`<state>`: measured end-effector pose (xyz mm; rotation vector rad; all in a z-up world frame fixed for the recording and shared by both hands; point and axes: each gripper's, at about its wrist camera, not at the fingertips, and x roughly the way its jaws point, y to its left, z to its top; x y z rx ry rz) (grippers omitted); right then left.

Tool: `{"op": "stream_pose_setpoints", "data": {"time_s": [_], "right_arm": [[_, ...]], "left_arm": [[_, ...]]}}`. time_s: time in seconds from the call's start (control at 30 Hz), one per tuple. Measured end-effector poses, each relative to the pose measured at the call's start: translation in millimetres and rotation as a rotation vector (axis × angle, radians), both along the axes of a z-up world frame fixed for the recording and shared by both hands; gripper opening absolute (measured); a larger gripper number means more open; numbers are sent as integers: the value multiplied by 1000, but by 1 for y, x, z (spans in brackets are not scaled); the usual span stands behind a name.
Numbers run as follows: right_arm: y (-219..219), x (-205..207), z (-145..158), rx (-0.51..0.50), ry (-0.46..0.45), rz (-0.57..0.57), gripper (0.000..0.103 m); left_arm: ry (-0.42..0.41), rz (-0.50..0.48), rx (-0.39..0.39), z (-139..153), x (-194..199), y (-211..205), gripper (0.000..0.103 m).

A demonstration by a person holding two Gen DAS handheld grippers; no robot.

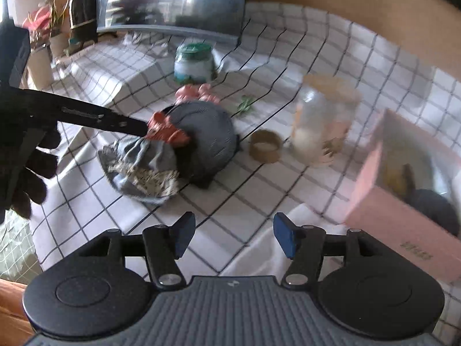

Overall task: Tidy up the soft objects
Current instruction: 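Grasp the doll in red sweater with the left tool while the right tool lowers the glove, then lift the doll off the cloth with the left tool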

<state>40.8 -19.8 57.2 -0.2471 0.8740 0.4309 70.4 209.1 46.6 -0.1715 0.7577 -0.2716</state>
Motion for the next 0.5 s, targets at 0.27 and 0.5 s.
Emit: {"op": "stream_pose_setpoints", "data": {"time_s": [0.27,0.5], "right_arm": [[-3,-11,-18,-117,1,-14,62],[-12,-13,-30,-94,31,-53,70]], "left_arm": [[71,-112,142,-25,-3,-38,40],[87,-194,106,-25,-12,-34,40]]}}
